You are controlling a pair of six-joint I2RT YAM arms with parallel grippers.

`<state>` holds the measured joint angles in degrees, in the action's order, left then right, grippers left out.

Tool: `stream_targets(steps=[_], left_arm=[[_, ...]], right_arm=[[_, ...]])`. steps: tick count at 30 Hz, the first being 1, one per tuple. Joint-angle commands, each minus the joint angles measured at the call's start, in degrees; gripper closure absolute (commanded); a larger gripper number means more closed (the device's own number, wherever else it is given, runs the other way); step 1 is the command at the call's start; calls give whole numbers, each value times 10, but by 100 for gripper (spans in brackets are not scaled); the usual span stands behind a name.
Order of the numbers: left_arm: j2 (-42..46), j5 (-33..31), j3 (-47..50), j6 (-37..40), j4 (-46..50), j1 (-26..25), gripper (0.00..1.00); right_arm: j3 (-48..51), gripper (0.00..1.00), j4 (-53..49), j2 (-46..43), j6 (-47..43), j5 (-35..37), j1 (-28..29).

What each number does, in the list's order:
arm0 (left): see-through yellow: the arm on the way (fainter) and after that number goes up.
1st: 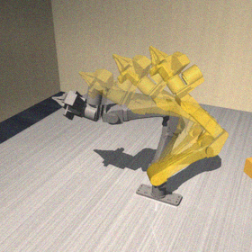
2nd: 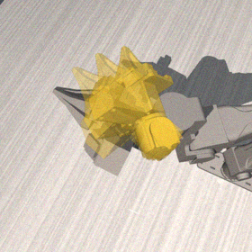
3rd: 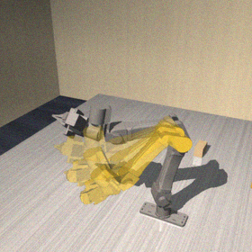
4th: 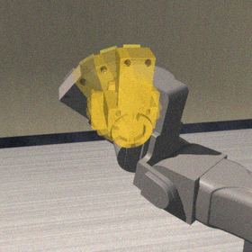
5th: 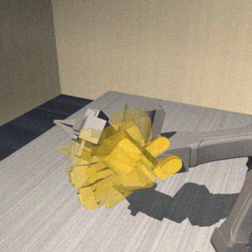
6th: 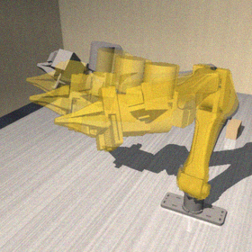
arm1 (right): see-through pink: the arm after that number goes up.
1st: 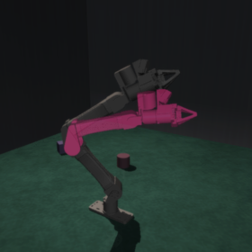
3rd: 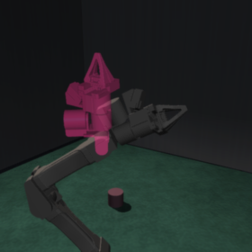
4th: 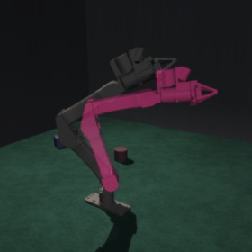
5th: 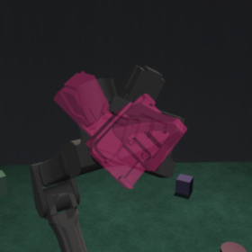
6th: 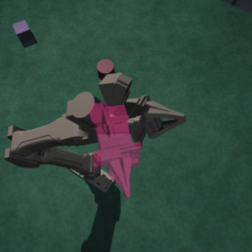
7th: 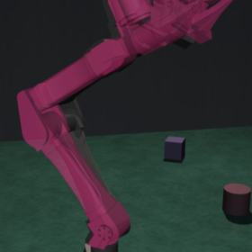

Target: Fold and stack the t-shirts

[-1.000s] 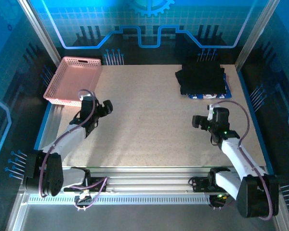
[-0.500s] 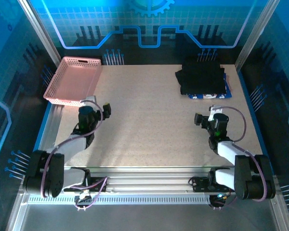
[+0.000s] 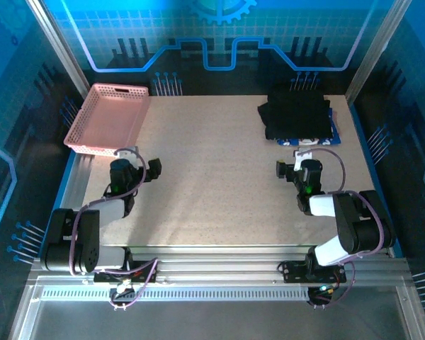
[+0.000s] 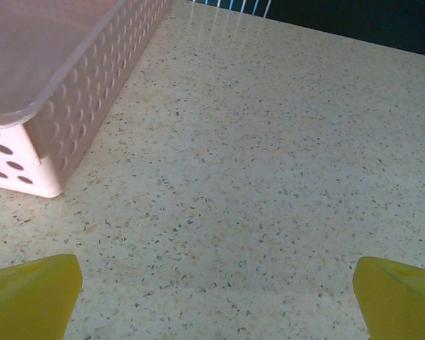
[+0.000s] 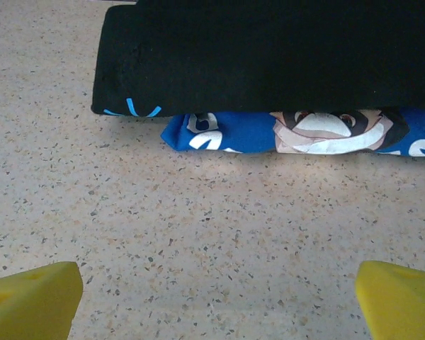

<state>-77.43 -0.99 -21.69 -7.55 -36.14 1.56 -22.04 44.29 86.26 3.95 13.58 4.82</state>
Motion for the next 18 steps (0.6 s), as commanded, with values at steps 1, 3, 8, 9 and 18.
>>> stream_targets(steps=[1,3,8,9,18], left_arm=[[16,-12,4,-11,-20,3,1],[20,-42,18,13,-47,1,1],[-96,-79,63,46,-271,-9,1],[-129,-96,57,69,-305,-25,1],[-112,-114,15,52,-195,-23,1]], right_arm=[[-11,0,18,-3,-9,17,0],[-10,0,18,-3,-9,17,1],[-10,0,19,-3,-9,17,1],[-10,0,18,-3,-10,17,1],[-11,0,18,-3,-10,17,1]])
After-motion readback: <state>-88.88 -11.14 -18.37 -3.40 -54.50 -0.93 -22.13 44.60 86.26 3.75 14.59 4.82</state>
